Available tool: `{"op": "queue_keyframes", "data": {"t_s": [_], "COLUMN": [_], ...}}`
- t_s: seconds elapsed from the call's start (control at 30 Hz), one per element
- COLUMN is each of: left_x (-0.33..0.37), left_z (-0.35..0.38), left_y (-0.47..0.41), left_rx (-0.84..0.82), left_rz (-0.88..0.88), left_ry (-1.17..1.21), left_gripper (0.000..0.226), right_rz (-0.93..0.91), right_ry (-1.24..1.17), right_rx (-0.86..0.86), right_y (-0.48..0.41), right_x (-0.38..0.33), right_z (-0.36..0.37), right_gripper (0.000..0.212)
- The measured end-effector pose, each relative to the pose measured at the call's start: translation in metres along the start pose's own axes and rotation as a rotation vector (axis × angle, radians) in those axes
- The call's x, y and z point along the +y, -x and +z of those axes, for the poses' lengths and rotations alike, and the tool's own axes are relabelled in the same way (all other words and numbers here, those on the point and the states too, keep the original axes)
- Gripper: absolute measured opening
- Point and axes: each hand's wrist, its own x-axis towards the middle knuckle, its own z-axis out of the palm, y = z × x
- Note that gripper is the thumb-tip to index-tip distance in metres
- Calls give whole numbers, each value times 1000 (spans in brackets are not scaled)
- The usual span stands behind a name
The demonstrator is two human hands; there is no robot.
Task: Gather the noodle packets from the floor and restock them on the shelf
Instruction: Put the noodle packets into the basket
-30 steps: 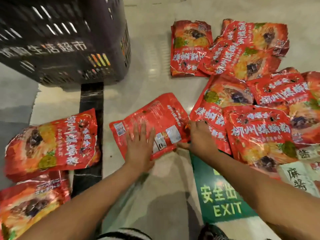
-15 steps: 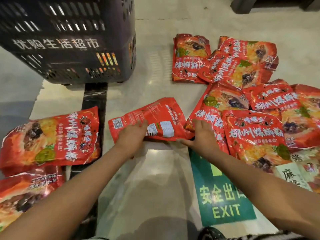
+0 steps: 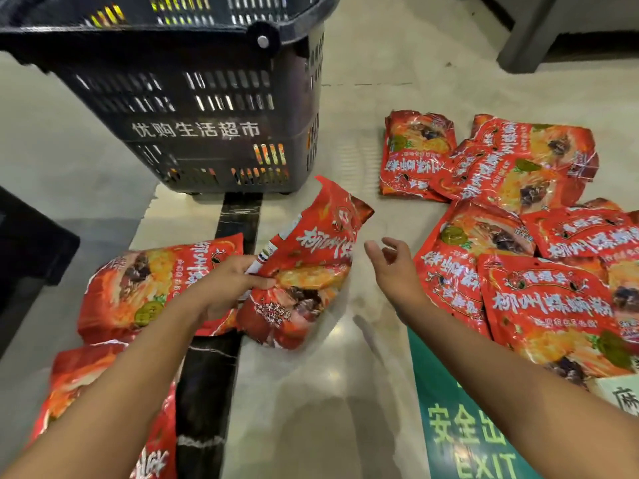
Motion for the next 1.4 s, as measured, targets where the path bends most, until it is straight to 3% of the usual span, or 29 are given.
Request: {"op": "queue_keyframes", "data": {"t_s": [0.07, 0.17, 0.27, 0.47, 0.6, 0.67, 0.77, 0.8, 0.87, 0.97, 1.1, 1.17, 1.33, 1.4], "left_x": [-3, -11, -20, -38, -44, -47, -58, -63, -72, -80, -80, -75, -44, -42], "left_z": [1, 9, 20, 32, 24, 10, -30, -47, -82, -126, -182, -202, -222, -220], "left_y": [6, 12, 15, 18, 18, 14, 1, -2, -10, -30, -67, -82, -111, -117], "left_rx": [-58, -187, -293, -302, -321, -188, 305, 451, 577, 516, 246, 141, -15, -46], "left_rz": [-41, -77, -91, -168, -161, -106, -43, -13, 46, 50, -172, -270, -470, -498], "left_ry": [179, 353, 517, 678, 726, 617, 254, 103, -224, -739, -1273, -1316, -1293, -1324], "left_gripper": [22, 71, 68, 51, 58, 55, 43, 53, 82, 106, 136, 147, 144, 129], "right_rz": [93, 208, 263, 327, 355, 353, 346, 353, 387, 436, 465, 484, 544, 562], "right_ry": [38, -81, -354, -530, -546, -525, -493, -485, -475, -481, -492, -502, -521, -512], "right_rx": [-102, -378, -620, -711, -686, -664, -624, -616, -614, -618, -615, -638, -658, -649], "right_y": [1, 0, 1, 4, 1, -3, -12, -16, -22, -27, -32, -33, -37, -39], "right_x": [6, 12, 17, 24, 20, 20, 27, 29, 33, 37, 45, 48, 53, 57], "right_z": [1, -1, -5, -6, 4, 6, 5, 5, 5, 10, 16, 16, 10, 7], "right_gripper": [77, 103, 103, 113, 110, 114, 120, 122, 123, 122, 120, 118, 118, 120]}}
